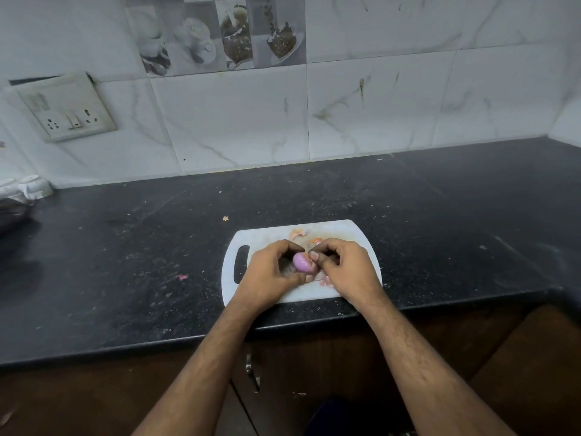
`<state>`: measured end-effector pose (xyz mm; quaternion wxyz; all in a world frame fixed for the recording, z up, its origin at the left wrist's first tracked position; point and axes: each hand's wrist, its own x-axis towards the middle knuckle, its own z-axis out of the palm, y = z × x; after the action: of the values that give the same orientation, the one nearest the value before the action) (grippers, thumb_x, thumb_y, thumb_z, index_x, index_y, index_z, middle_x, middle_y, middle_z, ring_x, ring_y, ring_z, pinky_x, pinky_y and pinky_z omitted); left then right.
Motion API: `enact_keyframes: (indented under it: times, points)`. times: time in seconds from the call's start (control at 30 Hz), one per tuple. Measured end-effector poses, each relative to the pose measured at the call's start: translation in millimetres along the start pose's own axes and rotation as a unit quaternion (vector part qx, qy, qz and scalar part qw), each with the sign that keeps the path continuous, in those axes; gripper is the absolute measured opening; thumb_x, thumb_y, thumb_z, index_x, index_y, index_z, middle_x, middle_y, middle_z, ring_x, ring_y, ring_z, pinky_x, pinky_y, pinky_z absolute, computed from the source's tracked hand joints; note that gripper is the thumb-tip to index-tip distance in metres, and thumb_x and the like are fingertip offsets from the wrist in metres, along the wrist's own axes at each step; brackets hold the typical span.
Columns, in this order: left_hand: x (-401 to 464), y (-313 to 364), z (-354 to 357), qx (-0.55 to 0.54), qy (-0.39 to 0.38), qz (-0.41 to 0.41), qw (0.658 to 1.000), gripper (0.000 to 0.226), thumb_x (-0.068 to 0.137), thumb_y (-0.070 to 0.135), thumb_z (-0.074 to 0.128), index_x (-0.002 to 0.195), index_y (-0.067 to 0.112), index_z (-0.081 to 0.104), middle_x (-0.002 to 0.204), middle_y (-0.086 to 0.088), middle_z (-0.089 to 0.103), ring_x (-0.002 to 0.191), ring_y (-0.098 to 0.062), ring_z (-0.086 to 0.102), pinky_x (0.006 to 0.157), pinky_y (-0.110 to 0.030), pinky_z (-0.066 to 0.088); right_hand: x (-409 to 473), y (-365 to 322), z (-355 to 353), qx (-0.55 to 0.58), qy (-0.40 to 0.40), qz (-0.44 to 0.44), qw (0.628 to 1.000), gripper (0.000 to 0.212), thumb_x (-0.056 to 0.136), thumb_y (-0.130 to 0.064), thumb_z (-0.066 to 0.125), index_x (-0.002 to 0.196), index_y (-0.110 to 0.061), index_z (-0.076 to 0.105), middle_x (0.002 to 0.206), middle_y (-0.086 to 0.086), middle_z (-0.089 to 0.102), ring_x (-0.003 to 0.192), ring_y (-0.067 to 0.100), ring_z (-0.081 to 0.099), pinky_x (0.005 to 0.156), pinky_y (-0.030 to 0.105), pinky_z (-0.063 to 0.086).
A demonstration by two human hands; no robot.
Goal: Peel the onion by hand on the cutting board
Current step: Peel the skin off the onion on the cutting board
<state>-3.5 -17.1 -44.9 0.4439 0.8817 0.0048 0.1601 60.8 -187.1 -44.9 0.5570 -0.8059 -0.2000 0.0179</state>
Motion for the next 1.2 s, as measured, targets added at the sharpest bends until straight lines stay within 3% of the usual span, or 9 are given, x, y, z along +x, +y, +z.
enact_keyframes:
  times: [0.07, 0.17, 0.27, 0.37, 0.47, 0.67, 0.9, 1.03, 1.2]
  points:
    - [-1, -1, -2, -0.015, -0.012, 0.006, 1.0, 0.043, 0.073, 0.024, 0.093, 0.11, 0.025, 0.071, 0.105, 0.012, 0.076, 0.103, -0.003, 0.07, 0.095, -0.021, 0.054, 1, 2, 3, -0.015, 0.023, 0.005, 1.0, 0.009, 0.097, -0.015, 0.067, 0.1, -0.016, 0.076, 0.085, -0.009, 0.074, 0.064, 0.001, 0.069, 0.053, 0.017, 0.056]
    - [-1, -1, -3, -0.025, -0.017, 0.006, 1.0, 0.044, 0.077, 0.022, 0.09, 0.117, 0.024, 0.071, 0.112, 0.013, 0.075, 0.108, 0.0, 0.068, 0.097, -0.017, 0.051, 3, 6, 2, -0.062, 0.09, -0.014, 0.994, 0.015, 0.097, -0.011, 0.065, 0.105, -0.02, 0.075, 0.101, -0.012, 0.071, 0.086, 0.0, 0.068, 0.068, 0.005, 0.048]
    - [1, -3, -2, -0.018, -0.003, 0.003, 1.0, 0.047, 0.077, 0.023, 0.088, 0.12, 0.026, 0.07, 0.116, 0.014, 0.073, 0.111, 0.0, 0.067, 0.102, -0.021, 0.051, 2, 5, -3, -0.045, 0.087, -0.047, 0.994, 0.016, 0.099, -0.024, 0.064, 0.112, -0.022, 0.073, 0.113, -0.013, 0.064, 0.098, 0.0, 0.064, 0.08, 0.008, 0.048]
    - [1, -6, -2, -0.015, 0.011, 0.013, 1.0, 0.047, 0.075, 0.02, 0.089, 0.118, 0.027, 0.07, 0.116, 0.011, 0.072, 0.111, -0.003, 0.067, 0.102, -0.025, 0.052, -3, -1, 1, 0.001, -0.004, -0.059, 0.998, 0.013, 0.097, -0.03, 0.068, 0.106, -0.024, 0.074, 0.106, -0.012, 0.067, 0.093, 0.002, 0.065, 0.067, 0.016, 0.056]
    - [1, -7, -3, -0.03, 0.015, 0.011, 0.999, 0.05, 0.075, 0.016, 0.09, 0.119, 0.025, 0.067, 0.118, 0.01, 0.071, 0.111, -0.006, 0.068, 0.101, -0.028, 0.054, -2, 0, 4, -0.014, -0.023, -0.058, 0.998, 0.013, 0.093, -0.028, 0.073, 0.105, -0.027, 0.074, 0.1, -0.015, 0.07, 0.091, 0.006, 0.067, 0.068, 0.028, 0.06]
    - [2, -8, -7, -0.109, -0.037, -0.034, 0.993, 0.052, 0.079, 0.001, 0.085, 0.124, 0.018, 0.065, 0.12, 0.002, 0.075, 0.112, -0.012, 0.073, 0.106, -0.04, 0.055, -4, -3, 1, 0.035, -0.015, -0.045, 0.998, 0.014, 0.089, -0.015, 0.077, 0.103, -0.018, 0.075, 0.096, -0.001, 0.073, 0.084, 0.009, 0.066, 0.056, 0.015, 0.054]
    - [2, -7, -7, -0.105, -0.074, -0.034, 0.991, 0.057, 0.078, 0.012, 0.071, 0.134, 0.016, 0.062, 0.127, 0.004, 0.073, 0.122, -0.007, 0.067, 0.114, -0.039, 0.049, -3, 0, 0, 0.001, -0.001, -0.028, 1.0, 0.007, 0.091, -0.016, 0.075, 0.095, -0.022, 0.076, 0.091, -0.009, 0.076, 0.08, 0.001, 0.068, 0.057, 0.01, 0.05]
    - [2, -3, -6, -0.074, -0.088, -0.038, 0.993, 0.074, 0.071, 0.041, 0.063, 0.141, 0.02, 0.056, 0.135, 0.005, 0.067, 0.125, -0.006, 0.063, 0.114, -0.036, 0.048, -2, -1, 0, -0.033, 0.015, -0.032, 0.999, 0.008, 0.093, -0.019, 0.073, 0.094, -0.026, 0.075, 0.088, -0.013, 0.075, 0.079, -0.003, 0.066, 0.06, 0.007, 0.048]
    - [2, -5, 2, 0.031, -0.094, -0.005, 0.995, 0.079, 0.079, 0.055, 0.079, 0.142, 0.024, 0.043, 0.131, 0.008, 0.065, 0.116, -0.006, 0.065, 0.102, -0.03, 0.053, -3, -1, 1, -0.047, 0.021, -0.018, 0.999, 0.008, 0.097, -0.021, 0.067, 0.093, -0.026, 0.071, 0.084, -0.015, 0.072, 0.074, -0.004, 0.066, 0.06, 0.005, 0.046]
